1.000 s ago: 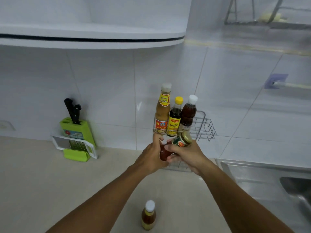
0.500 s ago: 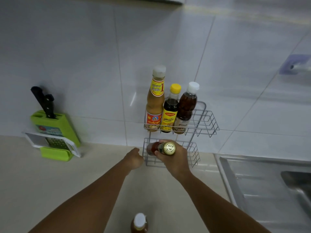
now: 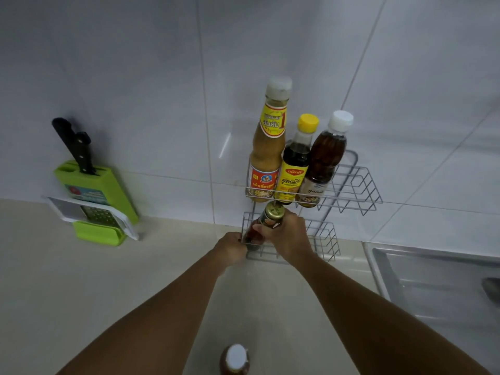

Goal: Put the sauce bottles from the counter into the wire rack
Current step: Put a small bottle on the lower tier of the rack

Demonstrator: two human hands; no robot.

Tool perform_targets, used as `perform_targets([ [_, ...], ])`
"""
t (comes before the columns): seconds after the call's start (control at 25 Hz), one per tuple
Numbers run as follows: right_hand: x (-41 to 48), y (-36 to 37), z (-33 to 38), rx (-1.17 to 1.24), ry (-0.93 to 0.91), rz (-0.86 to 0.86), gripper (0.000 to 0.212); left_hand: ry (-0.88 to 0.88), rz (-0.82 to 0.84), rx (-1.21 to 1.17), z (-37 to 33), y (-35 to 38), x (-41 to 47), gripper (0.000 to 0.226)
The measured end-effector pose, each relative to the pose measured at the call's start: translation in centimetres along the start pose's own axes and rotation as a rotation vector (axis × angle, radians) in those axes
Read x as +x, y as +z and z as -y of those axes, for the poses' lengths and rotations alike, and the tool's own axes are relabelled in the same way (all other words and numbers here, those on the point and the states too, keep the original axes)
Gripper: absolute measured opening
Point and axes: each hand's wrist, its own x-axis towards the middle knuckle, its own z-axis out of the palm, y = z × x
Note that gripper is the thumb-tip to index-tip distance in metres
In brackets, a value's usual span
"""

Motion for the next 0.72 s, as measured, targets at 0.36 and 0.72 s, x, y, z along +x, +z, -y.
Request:
perform_targets([
  [0.36,1.5,1.4,1.4,-0.131,-0.067,0.166,0.043,0.013,-0.009,0.049,-0.2,-0.2,-0.8,0.046],
  [0.72,-0.5,0.6,1.1,-0.083,-0.006,0.205,0.055,0.082,-0.001,-0.005,-0.7,-2.1,-3.1,0.022],
])
